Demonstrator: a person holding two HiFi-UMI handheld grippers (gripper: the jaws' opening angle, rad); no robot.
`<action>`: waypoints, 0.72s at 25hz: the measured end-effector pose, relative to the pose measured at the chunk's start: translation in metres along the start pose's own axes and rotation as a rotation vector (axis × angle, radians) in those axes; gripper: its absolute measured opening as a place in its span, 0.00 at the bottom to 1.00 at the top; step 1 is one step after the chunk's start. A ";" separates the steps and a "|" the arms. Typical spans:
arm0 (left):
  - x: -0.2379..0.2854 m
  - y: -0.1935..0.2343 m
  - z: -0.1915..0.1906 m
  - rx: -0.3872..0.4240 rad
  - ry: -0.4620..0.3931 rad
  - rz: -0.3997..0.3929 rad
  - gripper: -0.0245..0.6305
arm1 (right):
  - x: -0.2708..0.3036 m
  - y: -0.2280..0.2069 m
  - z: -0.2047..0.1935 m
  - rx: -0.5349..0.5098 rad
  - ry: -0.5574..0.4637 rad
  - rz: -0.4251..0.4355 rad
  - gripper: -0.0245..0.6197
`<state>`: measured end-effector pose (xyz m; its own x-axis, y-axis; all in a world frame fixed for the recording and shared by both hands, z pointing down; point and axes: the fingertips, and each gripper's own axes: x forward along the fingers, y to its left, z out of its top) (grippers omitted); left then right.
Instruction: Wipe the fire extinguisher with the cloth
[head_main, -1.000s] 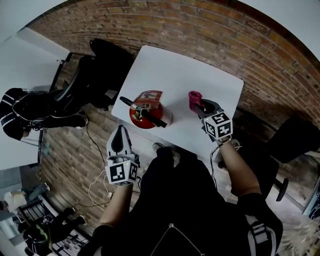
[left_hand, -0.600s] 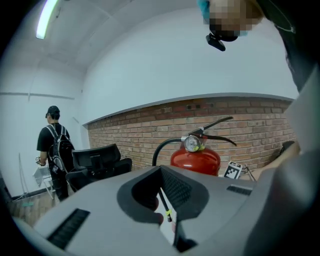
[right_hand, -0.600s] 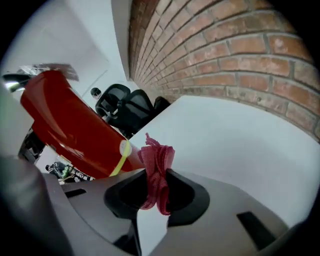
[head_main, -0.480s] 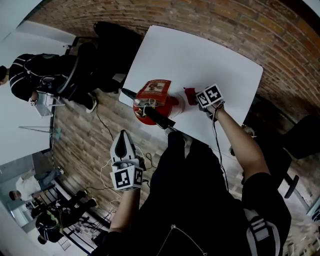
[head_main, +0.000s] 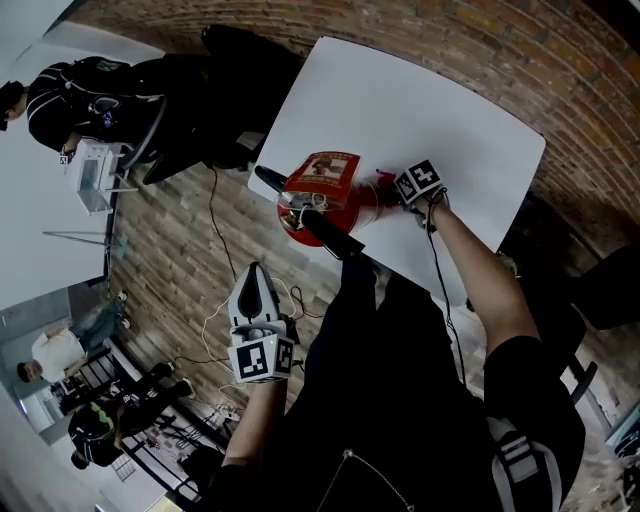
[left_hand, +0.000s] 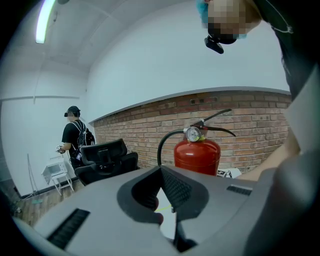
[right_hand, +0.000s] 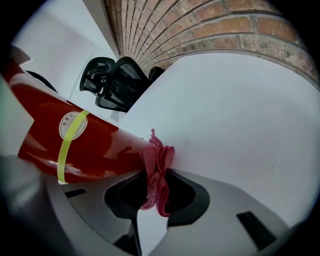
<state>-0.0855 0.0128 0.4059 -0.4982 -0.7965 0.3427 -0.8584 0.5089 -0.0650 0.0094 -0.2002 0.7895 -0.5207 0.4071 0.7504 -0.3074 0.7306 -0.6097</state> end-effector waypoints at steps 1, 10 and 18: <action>0.000 0.001 -0.001 0.006 -0.002 0.001 0.08 | 0.001 0.001 0.000 0.003 0.006 0.006 0.20; 0.005 -0.013 -0.003 -0.012 0.008 -0.028 0.08 | 0.002 0.018 0.005 -0.053 0.007 0.082 0.20; 0.009 -0.020 -0.004 -0.006 -0.005 -0.052 0.08 | -0.021 0.039 0.013 -0.083 -0.031 0.138 0.20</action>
<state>-0.0726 -0.0031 0.4142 -0.4533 -0.8238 0.3405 -0.8825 0.4686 -0.0410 -0.0023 -0.1874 0.7467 -0.5784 0.4900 0.6522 -0.1652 0.7126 -0.6819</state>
